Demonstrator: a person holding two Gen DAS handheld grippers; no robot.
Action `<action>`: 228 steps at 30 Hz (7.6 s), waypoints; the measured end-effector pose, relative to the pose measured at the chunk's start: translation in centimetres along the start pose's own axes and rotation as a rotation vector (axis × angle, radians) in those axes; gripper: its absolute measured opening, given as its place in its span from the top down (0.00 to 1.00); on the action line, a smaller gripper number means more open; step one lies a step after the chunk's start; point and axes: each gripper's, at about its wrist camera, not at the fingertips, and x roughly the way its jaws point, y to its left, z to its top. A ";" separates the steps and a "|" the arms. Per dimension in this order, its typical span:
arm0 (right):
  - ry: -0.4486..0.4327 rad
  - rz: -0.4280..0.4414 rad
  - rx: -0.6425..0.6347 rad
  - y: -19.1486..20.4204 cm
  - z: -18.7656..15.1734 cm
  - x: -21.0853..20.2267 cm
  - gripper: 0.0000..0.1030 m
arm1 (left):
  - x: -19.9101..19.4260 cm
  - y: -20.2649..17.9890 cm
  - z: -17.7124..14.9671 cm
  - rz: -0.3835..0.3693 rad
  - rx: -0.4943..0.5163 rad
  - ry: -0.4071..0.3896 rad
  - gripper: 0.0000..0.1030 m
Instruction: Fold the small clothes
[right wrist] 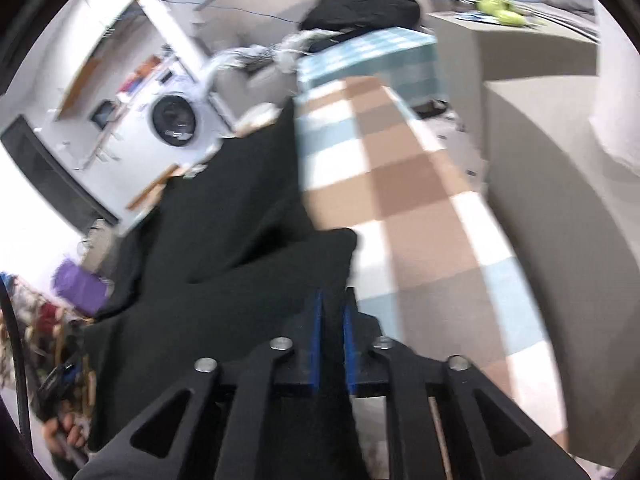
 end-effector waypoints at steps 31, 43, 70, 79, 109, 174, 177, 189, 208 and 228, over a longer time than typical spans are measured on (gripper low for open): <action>0.037 -0.002 -0.216 0.5 -4.8 0.4 0.58 | 2.5 -1.7 -1.5 0.033 0.112 0.006 0.96; -0.155 0.225 -0.124 -0.7 -5.6 -5.2 0.96 | -7.4 -1.4 -3.5 -0.066 0.066 -0.233 0.97; -0.320 0.312 0.014 -1.0 -3.3 -10.0 0.96 | -10.6 0.8 -0.8 -0.204 0.021 -0.205 0.97; -0.227 0.156 0.065 -0.7 0.4 -2.7 0.95 | -0.7 0.6 3.8 -0.161 -0.022 -0.098 0.97; -0.277 0.208 -0.034 -1.0 -1.3 -4.4 0.95 | 0.6 0.4 2.4 -0.140 -0.023 -0.097 0.97; -0.256 0.125 -0.063 1.6 2.7 -1.4 0.95 | 1.0 -2.1 5.7 -0.110 -0.035 -0.162 0.97; -0.216 0.021 -0.048 1.4 3.5 0.9 0.95 | 3.1 -1.9 6.1 -0.078 -0.047 -0.117 0.97; -0.004 0.078 0.070 -2.7 0.0 2.7 0.42 | 5.6 -1.0 3.5 -0.141 -0.064 0.058 0.46; 0.005 -0.032 -0.139 2.1 -1.8 3.6 0.69 | 7.2 -4.5 2.6 -0.126 0.083 0.053 0.78; 0.036 -0.027 -0.143 1.9 -3.3 2.1 0.80 | 5.7 -4.0 1.3 -0.101 0.135 0.056 0.79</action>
